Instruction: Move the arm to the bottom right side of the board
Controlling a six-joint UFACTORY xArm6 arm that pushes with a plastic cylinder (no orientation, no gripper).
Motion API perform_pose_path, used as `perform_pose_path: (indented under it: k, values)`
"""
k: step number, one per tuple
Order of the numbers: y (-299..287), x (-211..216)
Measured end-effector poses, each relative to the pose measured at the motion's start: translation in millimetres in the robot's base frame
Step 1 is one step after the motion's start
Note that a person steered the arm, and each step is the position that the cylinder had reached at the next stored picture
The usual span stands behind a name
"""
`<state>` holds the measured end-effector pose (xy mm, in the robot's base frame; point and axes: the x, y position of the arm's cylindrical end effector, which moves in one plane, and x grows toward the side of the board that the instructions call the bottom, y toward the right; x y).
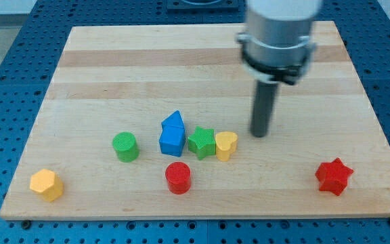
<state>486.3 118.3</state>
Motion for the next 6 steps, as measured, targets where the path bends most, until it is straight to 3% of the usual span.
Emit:
perform_pose_path:
  k: [1,2,3,4,6]
  values:
    - [92.1,3.1]
    - [169.0,46.1]
    - [183.1,109.0]
    - [183.1,116.1]
    - [167.1,83.5]
